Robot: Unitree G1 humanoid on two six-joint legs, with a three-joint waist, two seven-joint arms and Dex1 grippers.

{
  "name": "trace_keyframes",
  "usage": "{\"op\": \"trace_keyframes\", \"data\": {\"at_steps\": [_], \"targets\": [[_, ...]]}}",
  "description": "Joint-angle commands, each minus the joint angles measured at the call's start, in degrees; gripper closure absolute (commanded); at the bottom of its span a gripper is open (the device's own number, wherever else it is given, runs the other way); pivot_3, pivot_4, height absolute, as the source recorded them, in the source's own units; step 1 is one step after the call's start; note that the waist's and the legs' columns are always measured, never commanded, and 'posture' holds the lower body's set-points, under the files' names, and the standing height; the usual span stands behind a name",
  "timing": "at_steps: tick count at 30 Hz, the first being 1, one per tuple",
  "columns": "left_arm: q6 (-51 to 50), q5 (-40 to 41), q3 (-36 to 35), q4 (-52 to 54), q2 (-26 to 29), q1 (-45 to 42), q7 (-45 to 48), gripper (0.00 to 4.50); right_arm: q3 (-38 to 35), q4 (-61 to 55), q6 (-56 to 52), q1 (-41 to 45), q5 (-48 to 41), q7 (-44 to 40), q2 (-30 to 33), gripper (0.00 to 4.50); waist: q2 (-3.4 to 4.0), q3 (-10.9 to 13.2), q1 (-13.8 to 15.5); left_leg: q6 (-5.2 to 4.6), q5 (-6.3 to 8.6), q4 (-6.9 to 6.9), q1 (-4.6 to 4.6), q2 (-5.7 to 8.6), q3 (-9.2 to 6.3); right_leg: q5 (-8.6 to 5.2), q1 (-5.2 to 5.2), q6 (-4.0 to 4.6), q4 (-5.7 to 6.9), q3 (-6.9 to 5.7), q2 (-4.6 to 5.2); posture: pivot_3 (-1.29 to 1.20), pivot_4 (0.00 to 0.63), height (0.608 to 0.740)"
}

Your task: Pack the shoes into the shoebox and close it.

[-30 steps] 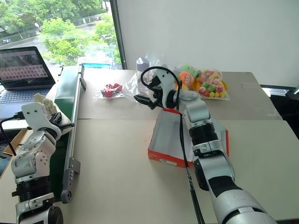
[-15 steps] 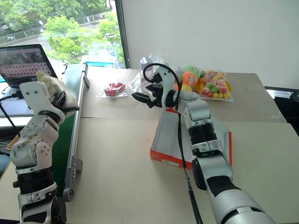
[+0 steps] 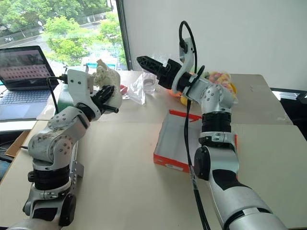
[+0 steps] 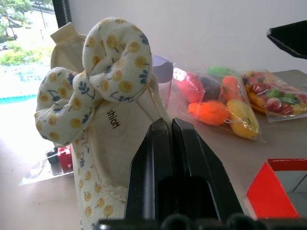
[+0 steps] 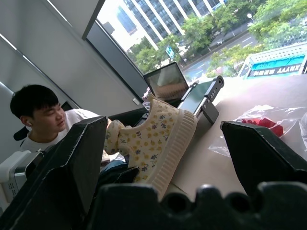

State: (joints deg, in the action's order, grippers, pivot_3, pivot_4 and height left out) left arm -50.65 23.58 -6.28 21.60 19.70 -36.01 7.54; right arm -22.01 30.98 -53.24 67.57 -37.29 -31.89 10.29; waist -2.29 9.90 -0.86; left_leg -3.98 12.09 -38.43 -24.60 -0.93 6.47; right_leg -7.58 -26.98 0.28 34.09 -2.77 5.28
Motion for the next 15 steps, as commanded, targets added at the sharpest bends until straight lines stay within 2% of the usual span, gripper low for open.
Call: {"op": "trace_keyframes", "data": {"at_steps": [1,9,15], "targets": [[0.53,0.52,2.67,2.45,-1.04,-5.05,1.67,4.44,-3.28,0.77,-2.89,2.21,-3.57,3.14,0.78,0.0,0.0,0.0,0.02,-0.01,0.0,0.0,-0.01,0.02,0.01,0.0,0.0,0.0,0.0,0.01,0.01,0.0,0.15,0.74],[-2.91,2.56,4.69,1.64,-7.0,-9.66,1.12,4.44,-5.37,2.22,-4.13,3.1,-6.23,5.01,1.04,0.0,0.0,0.0,-0.07,-0.15,0.0,-0.03,-0.08,0.02,0.01,0.0,0.0,-0.04,-0.03,0.07,-0.04,0.0,0.15,0.74],[-4.75,3.11,6.82,2.43,-8.15,-9.94,2.71,4.44,-5.51,2.48,-4.14,3.32,-7.3,5.07,1.01,0.0,0.01,0.0,-0.12,-0.16,0.0,-0.11,-0.07,0.01,0.01,-0.01,0.0,-0.07,0.0,0.12,-0.09,0.0,0.15,0.74]]}}
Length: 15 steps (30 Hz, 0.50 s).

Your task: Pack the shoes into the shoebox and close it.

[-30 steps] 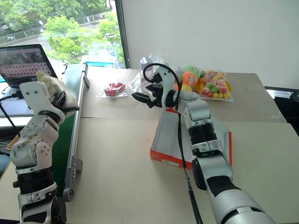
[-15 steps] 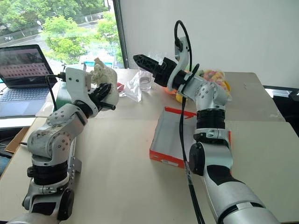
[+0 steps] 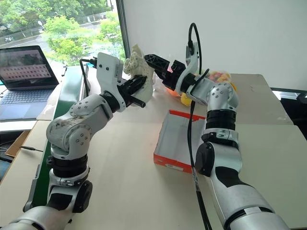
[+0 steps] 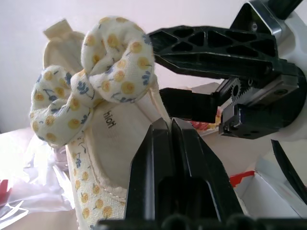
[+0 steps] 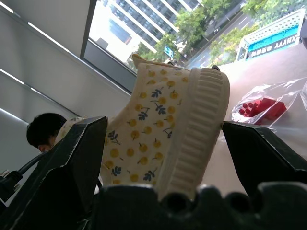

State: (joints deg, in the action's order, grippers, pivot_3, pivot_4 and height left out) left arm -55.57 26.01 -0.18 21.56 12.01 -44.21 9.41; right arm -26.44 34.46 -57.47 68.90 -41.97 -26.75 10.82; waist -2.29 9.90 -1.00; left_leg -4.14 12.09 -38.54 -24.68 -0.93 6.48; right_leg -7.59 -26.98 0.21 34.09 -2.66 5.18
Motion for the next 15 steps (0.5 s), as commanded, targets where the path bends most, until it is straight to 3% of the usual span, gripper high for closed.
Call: {"op": "trace_keyframes", "data": {"at_steps": [1,15], "targets": [[0.16,0.77,0.89,2.3,-0.59,-2.04,1.06,4.44,-1.09,-1.02,-0.03,1.95,-2.69,-0.16,0.44,0.0,0.0,0.0,0.02,-0.01,0.0,-0.02,0.0,0.0,0.0,0.0,0.0,0.0,0.0,0.0,0.0,0.0,0.15,0.74],[1.74,0.1,2.28,1.03,2.48,-5.9,6.07,4.44,3.76,-3.18,-3.59,-2.33,-1.74,-2.62,2.25,0.0,0.01,0.0,0.14,-0.08,0.05,-0.2,-0.06,0.0,-0.01,0.02,0.01,-0.04,0.01,0.01,0.01,0.0,0.15,0.74]]}}
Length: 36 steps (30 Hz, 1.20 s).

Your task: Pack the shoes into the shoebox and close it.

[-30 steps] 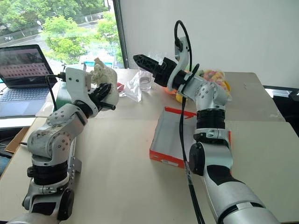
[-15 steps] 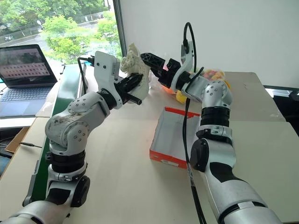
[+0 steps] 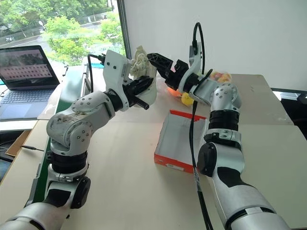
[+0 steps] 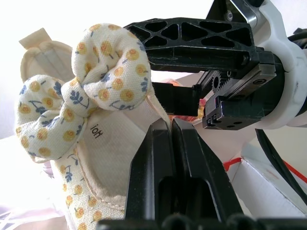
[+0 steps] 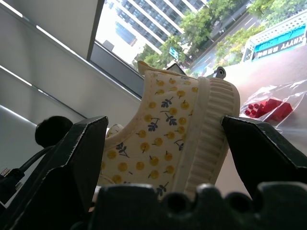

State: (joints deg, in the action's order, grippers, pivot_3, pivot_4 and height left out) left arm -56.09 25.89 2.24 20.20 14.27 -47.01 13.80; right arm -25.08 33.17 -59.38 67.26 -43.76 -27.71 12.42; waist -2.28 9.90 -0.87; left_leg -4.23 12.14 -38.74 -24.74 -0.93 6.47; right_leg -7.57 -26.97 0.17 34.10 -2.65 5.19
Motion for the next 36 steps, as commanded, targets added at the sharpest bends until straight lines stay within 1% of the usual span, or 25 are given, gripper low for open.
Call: {"op": "trace_keyframes", "data": {"at_steps": [1,6,12,16,22,27,36], "targets": [[2.45,0.09,-0.19,2.29,0.51,-3.2,1.85,4.44,2.78,-1.7,-1.71,-0.98,0.28,-1.89,1.02,0.0,0.0,0.0,0.01,0.0,0.0,0.0,0.0,0.0,0.0,0.0,0.0,0.0,0.0,0.0,0.0,0.0,0.15,0.74],[3.03,-0.54,-0.79,2.14,2.25,-3.5,2.61,4.44,4.07,-1.02,-2.48,-1.5,0.3,-3.6,2.92,0.0,0.0,0.0,-0.02,0.0,0.0,-0.02,0.0,0.0,0.01,0.0,0.0,0.0,0.01,0.01,0.0,0.0,0.15,0.74],[3.27,-0.75,-1.08,2.0,2.63,-3.64,2.81,4.44,5.31,0.29,-2.1,-1.01,1.42,-3.63,4.04,0.0,0.01,0.0,0.02,0.0,0.0,-0.02,0.01,0.0,0.01,0.0,0.01,-0.01,0.01,0.03,0.0,0.0,0.15,0.74],[3.25,-0.86,-1.32,2.08,2.62,-3.61,2.93,4.44,4.63,1.84,-1.99,-0.74,1.51,-3.88,5.25,0.0,0.01,0.0,0.03,-0.01,0.01,-0.03,0.0,0.01,0.01,0.01,0.01,-0.01,0.0,0.02,0.01,0.0,0.15,0.74],[3.13,-0.35,-1.17,1.95,1.41,-3.72,3.13,4.44,1.97,2.32,-2.45,0.82,-0.63,-3.65,3.59,0.0,0.01,0.0,-0.05,-0.01,0.01,-0.03,0.0,0.0,0.01,0.01,0.01,-0.01,0.0,0.03,-0.01,0.0,0.15,0.74],[1.72,0.97,-1.67,2.09,-0.63,-3.21,3.03,4.44,0.65,3.49,-1.48,2.3,-1.41,-3.77,1.59,0.0,0.01,0.0,-0.06,-0.01,0.0,-0.04,0.01,0.0,0.02,0.01,0.01,-0.02,0.01,0.04,-0.01,0.0,0.15,0.74],[0.05,1.88,-1.92,3.01,-2.02,-2.26,3.03,4.44,-0.43,4.66,-1.86,4.26,-2.1,-5.04,1.5,0.0,0.01,0.0,0.08,-0.03,0.01,-0.05,0.0,0.01,0.01,0.02,0.01,-0.02,0.0,0.04,0.01,0.0,0.15,0.74]]}}
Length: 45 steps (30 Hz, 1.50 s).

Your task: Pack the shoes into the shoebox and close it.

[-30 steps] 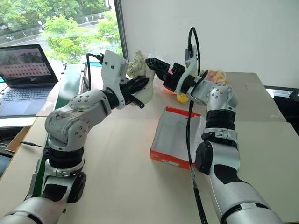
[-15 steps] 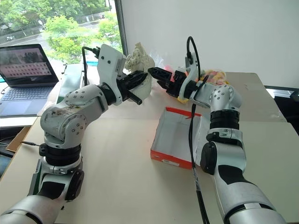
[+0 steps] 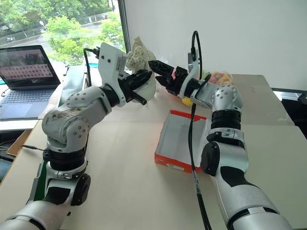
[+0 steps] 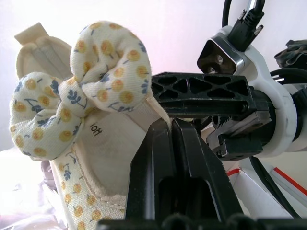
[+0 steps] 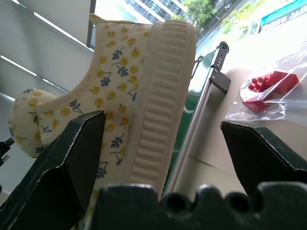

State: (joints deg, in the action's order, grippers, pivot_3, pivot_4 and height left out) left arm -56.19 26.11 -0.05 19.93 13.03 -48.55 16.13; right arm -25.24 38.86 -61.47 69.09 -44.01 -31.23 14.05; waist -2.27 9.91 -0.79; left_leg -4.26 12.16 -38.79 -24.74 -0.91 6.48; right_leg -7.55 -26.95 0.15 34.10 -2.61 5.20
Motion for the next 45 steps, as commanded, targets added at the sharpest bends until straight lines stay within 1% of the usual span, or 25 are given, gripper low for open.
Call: {"op": "trace_keyframes", "data": {"at_steps": [1,4,7,8,9,10,11,12,15,16,18,19,21,23,25,28,29,31,33,34,35,38,40,42,45], "targets": [[0.03,1.76,0.47,3.37,-0.72,-0.52,0.83,4.44,-0.57,-0.98,-0.09,2.76,-2.18,-1.65,-0.03,0.0,0.0,0.0,-0.01,0.0,0.0,-0.01,0.0,0.0,0.0,0.0,0.01,0.0,0.0,0.0,0.0,0.0,0.15,0.74],[-0.18,1.97,0.82,3.63,-0.54,-0.14,1.18,4.44,-0.92,-1.23,-0.97,3.43,-2.93,-2.53,0.23,0.0,0.0,0.0,-0.02,-0.01,0.0,-0.01,0.0,-0.01,0.0,0.0,0.01,0.0,0.0,0.0,-0.01,0.0,0.15,0.74],[-0.05,2.17,1.0,3.44,-0.5,-0.32,1.21,4.44,0.48,-2.54,-1.88,2.76,-2.68,-3.41,-0.44,0.0,0.0,0.0,-0.11,-0.01,0.0,-0.01,0.01,-0.01,0.0,0.0,0.01,0.0,0.01,0.01,-0.01,0.0,0.15,0.74],[0.02,2.19,1.03,3.3,-0.52,-0.46,1.24,4.5,0.75,-2.78,-1.96,2.52,-2.63,-3.47,-0.74,0.41,0.0,0.0,-0.11,-0.01,0.0,-0.01,0.01,-0.01,0.0,0.0,0.01,0.0,0.01,0.01,-0.01,0.0,0.15,0.74],[0.09,2.21,1.03,3.12,-0.56,-0.71,1.28,4.5,0.65,-2.63,-2.13,2.34,-2.79,-3.25,-1.18,0.41,0.0,0.0,-0.1,-0.01,0.0,-0.01,0.01,-0.01,0.0,0.0,0.0,0.0,0.01,0.01,-0.01,0.0,0.15,0.74],[0.18,2.21,1.05,2.99,-0.56,-0.91,1.35,4.5,1.07,-2.92,-2.17,1.9,-2.65,-3.42,-1.55,0.64,0.0,0.0,-0.1,-0.01,0.0,-0.01,0.01,-0.01,0.0,0.0,0.01,0.0,0.01,0.01,-0.01,0.0,0.15,0.74],[0.23,2.19,1.06,2.91,-0.55,-1.03,1.42,4.5,1.31,-3.25,-2.33,1.54,-2.65,-3.52,-1.89,1.03,0.0,0.0,-0.11,-0.01,0.0,-0.01,0.01,-0.01,0.0,0.0,0.01,0.0,0.01,0.01,-0.01,0.0,0.15,0.74],[0.26,2.17,1.09,2.89,-0.56,-1.06,1.47,4.5,1.28,-3.44,-2.57,1.33,-2.76,-3.46,-2.16,1.3,0.0,0.0,-0.09,-0.01,0.0,-0.01,0.01,-0.01,0.0,0.0,0.01,0.0,0.01,0.01,-0.01,0.0,0.15,0.74],[0.22,2.11,1.17,2.95,-0.61,-1.05,1.49,4.5,1.36,-4.13,-2.87,0.69,-2.66,-3.21,-2.79,2.3,0.0,0.0,-0.04,-0.01,0.0,-0.02,0.0,-0.01,0.0,0.0,0.0,0.0,0.01,0.0,-0.01,0.0,0.15,0.74],[0.18,2.13,1.17,3.03,-0.59,-1.01,1.49,4.5,1.35,-4.29,-2.9,0.53,-2.6,-3.12,-2.93,2.73,0.0,0.0,-0.04,-0.01,0.0,-0.02,0.0,-0.01,0.0,0.0,0.0,0.0,0.01,0.0,-0.01,0.0,0.15,0.74],[-0.14,2.26,1.0,3.24,-0.27,-0.94,1.59,4.5,1.37,-4.45,-2.63,0.3,-2.25,-2.83,-3.02,3.3,0.0,0.0,-0.04,-0.01,0.0,-0.02,0.0,0.0,0.0,0.0,0.01,-0.01,0.01,0.0,0.0,0.0,0.15,0.74],[-0.43,2.33,0.87,3.32,-0.03,-0.99,1.65,4.5,1.45,-4.47,-2.37,0.23,-1.94,-2.77,-2.89,3.53,0.0,0.0,-0.04,-0.01,0.01,-0.03,0.0,0.0,0.0,0.0,0.01,0.0,0.01,0.0,0.0,0.0,0.15,0.74],[-2.01,3.08,0.15,3.62,0.67,-1.12,1.91,4.5,2.02,-4.47,-1.46,0.09,-0.88,-2.8,-2.28,3.75,0.0,0.0,-0.05,-0.01,0.0,-0.03,0.0,0.0,0.0,0.0,0.01,-0.01,0.01,0.0,-0.01,0.0,0.15,0.74],[-4.17,4.22,-0.54,4.17,2.09,-0.97,2.8,4.5,3.1,-4.18,0.32,0.08,1.13,-2.4,-1.18,3.83,0.0,0.0,-0.13,-0.01,0.0,-0.03,0.01,-0.01,0.0,0.0,0.01,-0.01,0.01,0.0,-0.01,0.0,0.15,0.74],[-6.74,6.04,-1.06,5.91,6.28,0.05,5.71,4.5,5.04,-3.43,4.0,0.34,4.6,-1.96,1.17,3.9,0.01,0.0,-0.43,-0.01,0.0,-0.02,0.02,-0.01,0.0,0.0,0.0,-0.01,0.02,0.02,-0.02,0.0,0.15,0.74],[-9.11,9.75,-3.17,8.08,11.23,1.55,9.37,3.58,6.96,-2.03,7.95,1.15,7.87,-2.41,4.63,3.9,0.04,0.03,-0.41,0.01,0.0,-0.01,0.02,-0.02,0.0,0.0,-0.03,-0.01,0.07,0.03,-0.04,0.0,0.15,0.74],[-9.6,10.6,-3.45,8.67,12.64,1.78,10.31,3.15,7.47,-1.61,9.01,1.43,8.77,-2.52,5.6,3.9,0.07,0.08,-0.07,0.01,0.0,-0.02,0.0,-0.01,-0.01,-0.01,-0.03,-0.01,0.06,0.0,-0.02,0.0,0.15,0.74],[-9.77,10.99,-3.07,9.47,15.3,1.89,11.41,2.44,8.07,-0.52,10.66,2.16,10.37,-2.56,7.3,3.9,0.09,0.1,0.12,0.0,0.01,-0.05,-0.06,0.05,-0.03,-0.01,-0.04,-0.02,-0.01,-0.05,0.05,0.0,0.15,0.74],[-10.54,12.6,-3.55,9.41,17.0,1.38,12.65,1.59,8.54,0.13,11.74,2.77,11.93,-2.05,8.94,3.9,0.09,0.1,0.01,-0.07,0.05,-0.08,-0.06,0.06,0.0,-0.02,-0.01,-0.04,-0.05,0.0,0.06,0.0,0.15,0.74],[-10.81,13.19,-3.7,9.41,17.41,1.17,13.08,1.33,8.77,0.25,12.04,2.89,12.52,-2.0,9.45,3.9,0.09,0.1,-0.03,-0.08,0.06,-0.08,-0.06,0.07,0.02,-0.02,-0.01,-0.05,-0.05,0.03,0.05,0.0,0.15,0.74],[-10.61,13.85,-3.7,9.44,18.62,0.88,14.51,0.96,9.87,0.13,12.4,2.88,13.99,-1.76,10.36,3.9,0.08,0.1,-0.04,-0.08,0.06,-0.08,-0.06,0.06,0.02,-0.02,-0.01,-0.06,-0.05,0.04,0.04,0.0,0.15,0.74],[-9.65,14.94,-4.3,8.34,21.91,-0.48,17.53,0.96,13.87,-1.41,11.69,2.09,18.98,0.14,13.42,3.9,0.11,0.12,-0.13,-0.05,0.04,-0.05,-0.04,0.03,0.02,-0.02,-0.04,-0.06,-0.02,0.04,-0.01,0.0,0.15,0.74],[-8.28,14.45,-4.47,6.73,23.62,-1.44,18.55,0.96,18.17,-4.15,9.39,0.32,23.41,2.67,15.29,3.9,0.16,0.15,-0.12,-0.02,0.02,-0.04,-0.04,0.04,0.02,-0.08,-0.06,-0.13,-0.01,0.04,0.0,0.0,0.15,0.74],[-6.2,13.05,-4.05,4.95,24.86,-1.57,19.16,0.96,19.6,-7.35,2.2,-1.3,24.54,5.96,15.66,3.9,0.16,0.14,-0.1,-0.02,0.02,-0.04,-0.04,0.04,0.02,-0.11,-0.05,-0.19,-0.01,0.05,0.0,0.0,0.15,0.74],[-4.55,12.03,-3.12,4.1,25.08,-1.04,18.92,0.96,18.66,-12.42,-6.23,-2.86,23.43,7.7,15.54,3.9,0.16,0.15,-0.24,-0.02,0.02,-0.05,0.0,0.04,0.06,-0.1,-0.04,-0.17,0.01,0.13,0.01,0.0,0.15,0.74]]}}
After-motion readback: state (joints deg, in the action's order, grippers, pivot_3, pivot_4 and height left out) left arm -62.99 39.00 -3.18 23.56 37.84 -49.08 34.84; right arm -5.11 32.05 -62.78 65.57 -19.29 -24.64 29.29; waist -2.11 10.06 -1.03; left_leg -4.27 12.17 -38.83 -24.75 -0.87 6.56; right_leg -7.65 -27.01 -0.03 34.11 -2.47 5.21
